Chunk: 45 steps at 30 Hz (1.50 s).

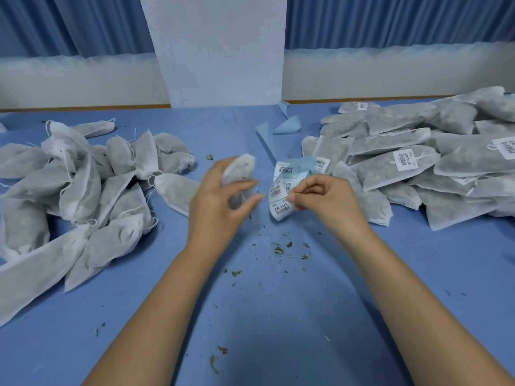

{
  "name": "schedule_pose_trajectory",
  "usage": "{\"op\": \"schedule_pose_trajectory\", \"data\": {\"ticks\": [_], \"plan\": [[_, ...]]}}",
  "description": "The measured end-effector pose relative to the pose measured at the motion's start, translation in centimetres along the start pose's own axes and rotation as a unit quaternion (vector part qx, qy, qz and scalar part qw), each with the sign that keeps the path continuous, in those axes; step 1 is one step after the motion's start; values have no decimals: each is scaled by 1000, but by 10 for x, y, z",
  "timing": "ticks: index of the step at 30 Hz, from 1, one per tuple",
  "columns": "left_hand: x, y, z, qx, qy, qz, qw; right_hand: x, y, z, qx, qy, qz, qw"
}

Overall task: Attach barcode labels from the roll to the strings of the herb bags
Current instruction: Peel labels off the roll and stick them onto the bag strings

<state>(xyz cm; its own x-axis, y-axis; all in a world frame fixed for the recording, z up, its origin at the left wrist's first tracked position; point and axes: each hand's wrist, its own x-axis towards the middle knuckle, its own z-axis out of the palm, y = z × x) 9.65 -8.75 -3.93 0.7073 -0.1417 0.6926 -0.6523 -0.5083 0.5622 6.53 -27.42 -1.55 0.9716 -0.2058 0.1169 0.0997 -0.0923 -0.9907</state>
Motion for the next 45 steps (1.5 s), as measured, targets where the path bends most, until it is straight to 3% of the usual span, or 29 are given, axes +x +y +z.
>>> {"op": "schedule_pose_trajectory", "data": {"ticks": [3,9,12,14,18,20,21,24,27,30,32,36,39,42,45], "plan": [[-5,10,14,38,-48,61,996,-3,4,8,-27,-37,-25,999],[-6,7,14,40,-24,53,998,-2,7,9,-71,-75,-75,992],[-4,9,11,-29,21,-43,998,1,6,8,-74,-63,-81,992],[0,11,5,-98,90,-124,983,8,7,1,-45,1,-76,996],[5,11,-5,-246,176,-272,914,21,13,-15,-11,156,-24,987],[6,11,-7,-324,171,-322,873,21,14,-17,-56,187,-27,980],[5,12,-6,-335,157,-330,868,19,11,-16,-88,193,-55,976],[3,17,-1,-283,119,-288,907,4,1,-5,-78,106,-101,986],[-2,22,3,-195,73,-151,966,-12,-6,14,24,-62,18,998],[-7,25,6,-121,6,-18,992,-15,-6,19,69,-98,59,991],[-9,24,8,-107,-7,15,994,-16,-6,17,99,-106,77,986],[-6,26,6,-131,-14,-43,990,-16,-8,11,110,-120,93,982],[-1,26,0,-187,-12,-129,974,-14,-11,5,91,-73,84,990],[3,23,-9,-209,26,-180,961,-11,-16,-4,25,-7,32,999],[5,21,-11,-205,9,-190,960,-18,-22,-5,2,-64,-59,996]]}}
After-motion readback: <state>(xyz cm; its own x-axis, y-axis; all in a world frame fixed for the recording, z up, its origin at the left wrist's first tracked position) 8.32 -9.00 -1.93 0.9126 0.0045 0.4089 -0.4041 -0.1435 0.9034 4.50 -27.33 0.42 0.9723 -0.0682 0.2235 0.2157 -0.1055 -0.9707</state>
